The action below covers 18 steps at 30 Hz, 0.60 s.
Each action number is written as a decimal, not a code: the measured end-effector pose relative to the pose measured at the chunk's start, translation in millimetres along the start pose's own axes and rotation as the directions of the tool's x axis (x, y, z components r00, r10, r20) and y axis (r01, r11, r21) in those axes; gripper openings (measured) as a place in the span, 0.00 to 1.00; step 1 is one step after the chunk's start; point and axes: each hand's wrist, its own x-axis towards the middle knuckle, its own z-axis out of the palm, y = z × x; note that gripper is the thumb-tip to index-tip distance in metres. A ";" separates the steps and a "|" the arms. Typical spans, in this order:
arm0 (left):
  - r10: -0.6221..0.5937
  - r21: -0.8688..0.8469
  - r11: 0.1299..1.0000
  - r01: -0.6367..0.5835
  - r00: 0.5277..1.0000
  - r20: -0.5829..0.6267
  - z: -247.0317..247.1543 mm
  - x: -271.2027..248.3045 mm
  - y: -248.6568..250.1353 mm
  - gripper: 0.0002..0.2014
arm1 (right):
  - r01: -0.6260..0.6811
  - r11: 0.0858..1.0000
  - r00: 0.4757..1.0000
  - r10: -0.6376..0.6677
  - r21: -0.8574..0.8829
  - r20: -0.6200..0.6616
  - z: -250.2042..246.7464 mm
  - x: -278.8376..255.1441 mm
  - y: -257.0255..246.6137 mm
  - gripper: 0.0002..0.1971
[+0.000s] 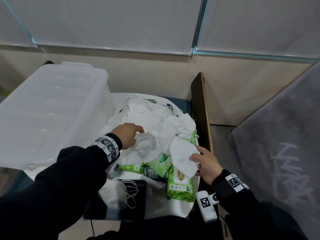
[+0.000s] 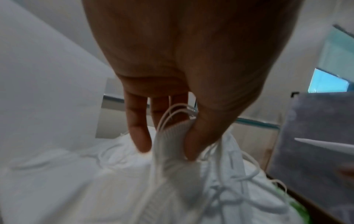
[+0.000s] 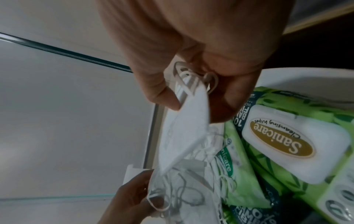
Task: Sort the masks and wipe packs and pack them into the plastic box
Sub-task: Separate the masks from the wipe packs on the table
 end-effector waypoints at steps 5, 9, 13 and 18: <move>0.108 0.012 0.994 -0.112 0.978 0.176 3.6 4.5 -5.4 0.25 | -0.010 0.999 0.999 0.012 -0.032 0.037 20.1 -4.3 -1.8 0.25; 0.071 -0.210 0.975 -0.076 0.997 -0.030 -3.5 3.9 -5.5 0.08 | 0.080 0.995 0.996 -0.082 -0.051 -0.040 40.4 -5.2 1.4 0.33; -0.058 -0.438 0.883 -0.167 0.888 -0.455 -2.6 -17.0 12.6 0.04 | 0.047 0.988 0.999 -0.046 -0.149 0.011 61.7 -4.2 -2.1 0.14; 0.253 -0.295 0.877 -0.380 0.885 -0.390 40.8 -48.7 50.2 0.17 | -0.045 0.999 0.999 0.045 -0.003 0.007 91.6 1.8 -11.7 0.23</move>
